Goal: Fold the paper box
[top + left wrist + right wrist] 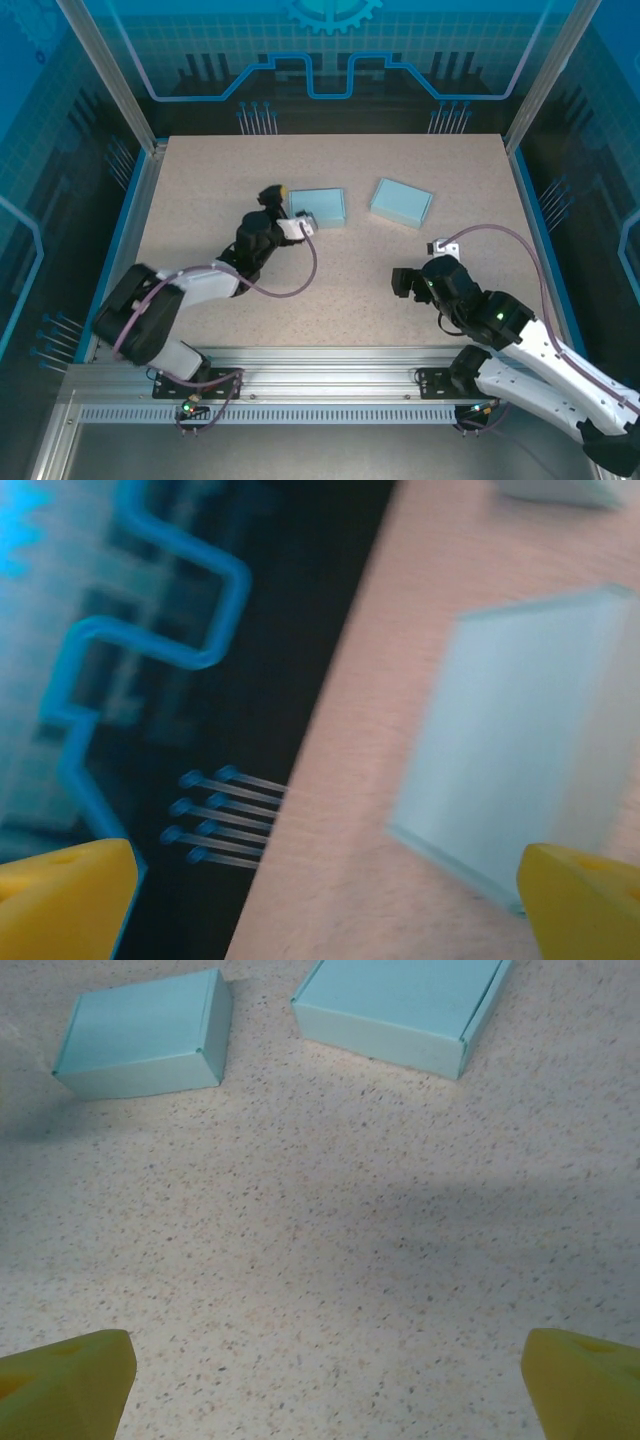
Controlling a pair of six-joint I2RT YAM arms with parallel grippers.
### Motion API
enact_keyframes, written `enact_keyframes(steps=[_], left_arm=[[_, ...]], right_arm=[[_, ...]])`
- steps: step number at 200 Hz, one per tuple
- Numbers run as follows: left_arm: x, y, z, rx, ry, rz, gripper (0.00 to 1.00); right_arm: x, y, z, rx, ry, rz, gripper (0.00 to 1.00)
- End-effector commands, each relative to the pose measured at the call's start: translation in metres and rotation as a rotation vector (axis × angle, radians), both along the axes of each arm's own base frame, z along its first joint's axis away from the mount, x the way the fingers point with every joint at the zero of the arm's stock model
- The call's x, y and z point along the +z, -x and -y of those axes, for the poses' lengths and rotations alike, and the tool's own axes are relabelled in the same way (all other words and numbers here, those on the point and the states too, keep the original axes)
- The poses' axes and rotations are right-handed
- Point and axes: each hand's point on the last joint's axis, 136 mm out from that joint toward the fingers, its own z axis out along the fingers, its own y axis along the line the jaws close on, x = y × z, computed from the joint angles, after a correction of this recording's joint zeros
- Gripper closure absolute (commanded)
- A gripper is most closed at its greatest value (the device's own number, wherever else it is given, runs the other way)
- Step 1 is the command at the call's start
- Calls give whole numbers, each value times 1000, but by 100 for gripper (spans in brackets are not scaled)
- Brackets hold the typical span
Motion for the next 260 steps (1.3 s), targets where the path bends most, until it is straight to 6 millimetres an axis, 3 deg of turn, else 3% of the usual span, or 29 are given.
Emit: enact_keyframes(steps=[1, 26, 46, 73, 112, 192, 260], left_arm=[[26, 12, -37, 190, 196, -24, 1], [28, 36, -70, 332, 370, -89, 1], [21, 55, -97, 443, 534, -121, 1], [6, 76, -106, 445, 689, -161, 1], [-22, 90, -121, 508, 750, -186, 1], [-49, 73, -175, 548, 1085, -126, 1], [-66, 44, -171, 468, 1061, -101, 1]], right_arm=[[16, -13, 16, -48, 107, 66, 0], [18, -27, 16, -48, 182, 127, 0], [20, -38, 4, 44, 244, 197, 0], [16, -53, 8, 35, 290, 251, 0], [-1, -70, 14, 88, 286, 297, 0], [-25, -92, 54, 23, 233, 406, 0], [-29, -104, 65, -7, 230, 477, 0]])
